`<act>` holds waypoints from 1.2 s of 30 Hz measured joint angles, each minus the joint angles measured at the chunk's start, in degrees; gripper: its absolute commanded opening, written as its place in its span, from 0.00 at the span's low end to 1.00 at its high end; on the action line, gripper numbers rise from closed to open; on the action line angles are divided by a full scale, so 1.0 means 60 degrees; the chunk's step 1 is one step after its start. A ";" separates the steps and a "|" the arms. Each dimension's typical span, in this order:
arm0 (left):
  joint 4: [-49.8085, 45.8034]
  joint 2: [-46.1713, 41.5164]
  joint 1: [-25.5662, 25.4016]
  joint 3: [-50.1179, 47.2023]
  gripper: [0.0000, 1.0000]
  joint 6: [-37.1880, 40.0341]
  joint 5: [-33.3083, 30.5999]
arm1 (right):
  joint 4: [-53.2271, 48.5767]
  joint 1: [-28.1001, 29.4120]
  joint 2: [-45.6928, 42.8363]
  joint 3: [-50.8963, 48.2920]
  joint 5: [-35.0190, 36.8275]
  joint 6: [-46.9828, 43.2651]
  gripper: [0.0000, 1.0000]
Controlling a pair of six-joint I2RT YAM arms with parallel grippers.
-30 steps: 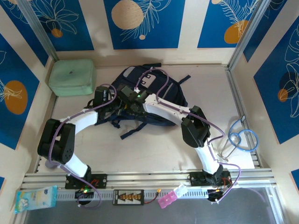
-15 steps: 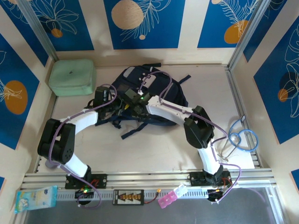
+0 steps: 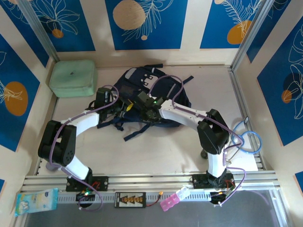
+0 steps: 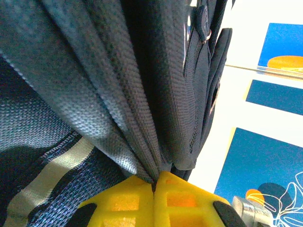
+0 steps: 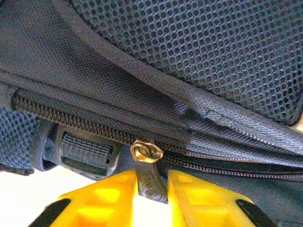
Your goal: Pack books, pencil case, and school supplies into a backpack
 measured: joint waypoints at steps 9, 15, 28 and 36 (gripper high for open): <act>-0.0149 0.0000 0.0007 0.0000 0.00 0.0171 -0.0004 | -0.1220 0.0441 0.1042 0.1599 0.1111 -0.0350 0.30; -0.0175 -0.0007 0.0007 0.0004 0.00 0.0222 -0.0004 | -0.1840 0.0503 0.1115 0.1650 0.1585 -0.0149 0.25; -0.0219 -0.0055 0.0015 0.0004 0.00 0.0288 -0.0007 | -0.1570 0.0557 0.1115 0.1472 0.1628 -0.0623 0.24; -0.0299 -0.0124 0.0015 0.0004 0.00 0.0291 -0.0011 | -0.1122 0.0579 0.1111 0.1362 0.1494 -0.0754 0.28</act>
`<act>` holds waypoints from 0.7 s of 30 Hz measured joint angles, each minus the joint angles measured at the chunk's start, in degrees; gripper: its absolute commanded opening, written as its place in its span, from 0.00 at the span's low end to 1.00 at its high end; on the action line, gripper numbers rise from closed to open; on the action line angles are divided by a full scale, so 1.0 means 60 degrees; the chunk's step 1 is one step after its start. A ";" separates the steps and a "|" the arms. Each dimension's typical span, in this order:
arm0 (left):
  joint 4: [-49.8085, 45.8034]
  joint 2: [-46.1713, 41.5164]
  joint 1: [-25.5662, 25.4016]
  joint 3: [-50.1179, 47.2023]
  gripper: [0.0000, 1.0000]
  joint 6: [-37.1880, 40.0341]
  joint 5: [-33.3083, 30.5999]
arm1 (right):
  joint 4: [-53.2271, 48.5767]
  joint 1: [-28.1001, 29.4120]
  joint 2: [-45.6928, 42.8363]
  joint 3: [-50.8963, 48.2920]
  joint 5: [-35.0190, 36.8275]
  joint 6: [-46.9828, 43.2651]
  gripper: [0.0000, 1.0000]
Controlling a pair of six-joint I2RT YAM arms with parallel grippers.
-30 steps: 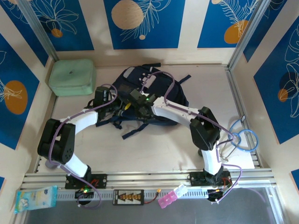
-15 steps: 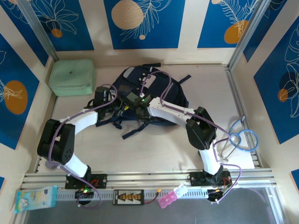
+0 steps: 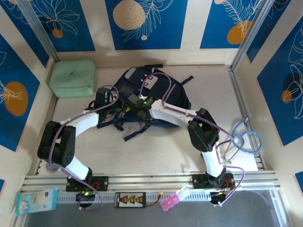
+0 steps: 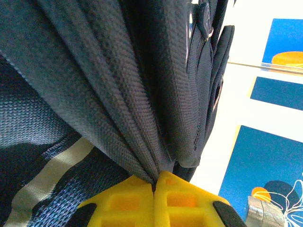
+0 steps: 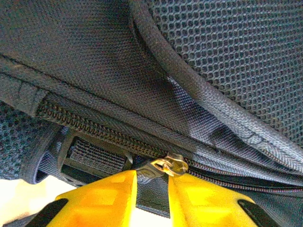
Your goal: Pack books, pencil case, and school supplies into a backpack
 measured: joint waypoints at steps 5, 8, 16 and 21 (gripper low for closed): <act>-0.0098 0.0000 0.0000 0.0000 0.00 0.0000 -0.0011 | 0.0310 0.0047 -0.0219 -0.0506 0.0033 0.0255 0.32; -0.0098 0.0000 0.0000 0.0000 0.00 0.0000 -0.0015 | 0.0361 0.0044 -0.0270 -0.0583 0.0062 0.0481 0.32; -0.0131 -0.0051 0.0000 0.0000 0.00 0.0004 -0.0022 | 0.0623 0.0040 -0.0313 -0.0623 0.0295 0.0831 0.31; -0.0135 -0.0055 0.0000 0.0000 0.00 0.0007 -0.0022 | 0.1016 0.0044 -0.0812 -0.1082 0.0506 0.1013 0.32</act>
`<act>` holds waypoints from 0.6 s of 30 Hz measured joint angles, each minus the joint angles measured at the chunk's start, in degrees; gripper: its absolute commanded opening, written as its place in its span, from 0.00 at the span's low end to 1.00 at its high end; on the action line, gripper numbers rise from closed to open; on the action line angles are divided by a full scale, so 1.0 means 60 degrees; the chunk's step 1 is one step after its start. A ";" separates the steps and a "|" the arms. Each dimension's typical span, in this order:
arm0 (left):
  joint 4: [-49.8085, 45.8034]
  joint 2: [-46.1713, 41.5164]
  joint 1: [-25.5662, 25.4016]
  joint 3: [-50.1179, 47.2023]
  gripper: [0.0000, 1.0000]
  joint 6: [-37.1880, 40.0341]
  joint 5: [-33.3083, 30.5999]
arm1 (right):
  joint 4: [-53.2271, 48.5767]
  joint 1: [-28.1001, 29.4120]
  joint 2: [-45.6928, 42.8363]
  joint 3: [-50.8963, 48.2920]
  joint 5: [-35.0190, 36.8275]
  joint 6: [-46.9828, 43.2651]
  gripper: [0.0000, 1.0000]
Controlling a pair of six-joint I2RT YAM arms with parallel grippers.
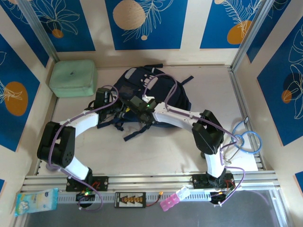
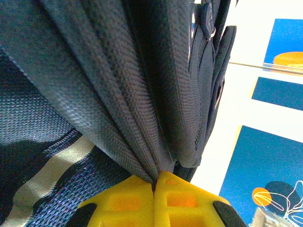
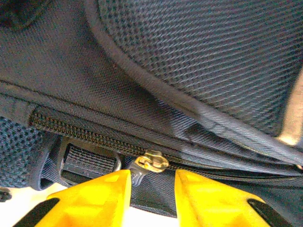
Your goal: Pack books, pencil case, and school supplies into a backpack
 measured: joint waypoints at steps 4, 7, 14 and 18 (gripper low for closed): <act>-0.0004 0.0000 0.0000 0.0000 0.00 0.0004 0.0000 | 0.0106 -0.0051 -0.0127 -0.0062 0.0022 0.0175 0.34; -0.0004 0.0004 0.0000 0.0000 0.00 0.0029 0.0000 | 0.0157 -0.0069 -0.0069 -0.0055 -0.0011 0.0215 0.34; -0.0102 0.0000 0.0000 0.0000 0.00 0.0113 0.0004 | 0.0175 -0.0080 0.0313 0.0033 -0.0102 0.0251 0.29; -0.0138 0.0000 0.0000 0.0000 0.00 0.0160 0.0004 | 0.0138 -0.0087 0.0331 0.0033 -0.0127 0.0299 0.17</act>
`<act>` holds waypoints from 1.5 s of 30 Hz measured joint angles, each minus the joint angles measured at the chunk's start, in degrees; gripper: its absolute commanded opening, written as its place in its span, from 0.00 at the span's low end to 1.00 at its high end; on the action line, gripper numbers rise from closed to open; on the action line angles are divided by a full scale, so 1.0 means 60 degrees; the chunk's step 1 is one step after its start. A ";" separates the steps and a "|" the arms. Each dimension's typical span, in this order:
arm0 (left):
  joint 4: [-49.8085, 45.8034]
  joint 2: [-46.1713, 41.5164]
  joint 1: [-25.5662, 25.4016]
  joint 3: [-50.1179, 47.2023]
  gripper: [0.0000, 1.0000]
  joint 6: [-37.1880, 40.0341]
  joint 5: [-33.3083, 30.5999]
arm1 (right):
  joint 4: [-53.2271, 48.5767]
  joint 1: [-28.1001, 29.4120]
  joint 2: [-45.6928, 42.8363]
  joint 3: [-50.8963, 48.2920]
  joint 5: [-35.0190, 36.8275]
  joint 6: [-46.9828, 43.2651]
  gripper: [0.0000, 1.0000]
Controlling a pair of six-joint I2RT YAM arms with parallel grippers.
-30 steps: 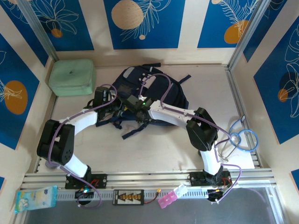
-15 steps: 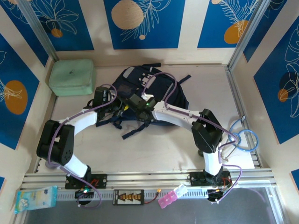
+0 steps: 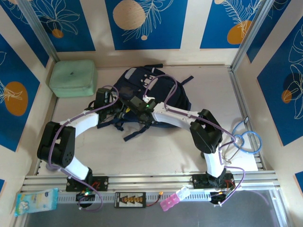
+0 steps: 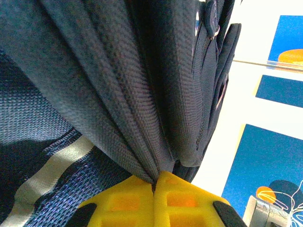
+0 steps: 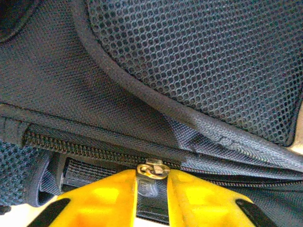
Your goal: Pack books, pencil case, and school supplies into a backpack
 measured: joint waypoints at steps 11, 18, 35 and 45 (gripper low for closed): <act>-0.0175 0.0004 0.0029 0.0066 0.00 0.0087 0.0051 | 0.0120 -0.0113 -0.0018 -0.0321 -0.0215 -0.0634 0.22; -0.0226 0.0004 0.0044 0.0171 0.00 0.0084 0.0076 | 0.0186 -0.0182 -0.0018 -0.0415 -0.0430 -0.1464 0.25; -0.0448 0.0022 0.0386 0.0178 0.00 0.0663 0.0328 | 0.0612 -0.0492 -0.2047 -0.2641 -0.0251 -0.1133 0.14; -0.0583 0.0222 0.0903 0.0178 0.00 0.1060 0.0612 | 0.0838 -0.1359 -0.2987 -0.3708 -0.0539 -0.1410 0.24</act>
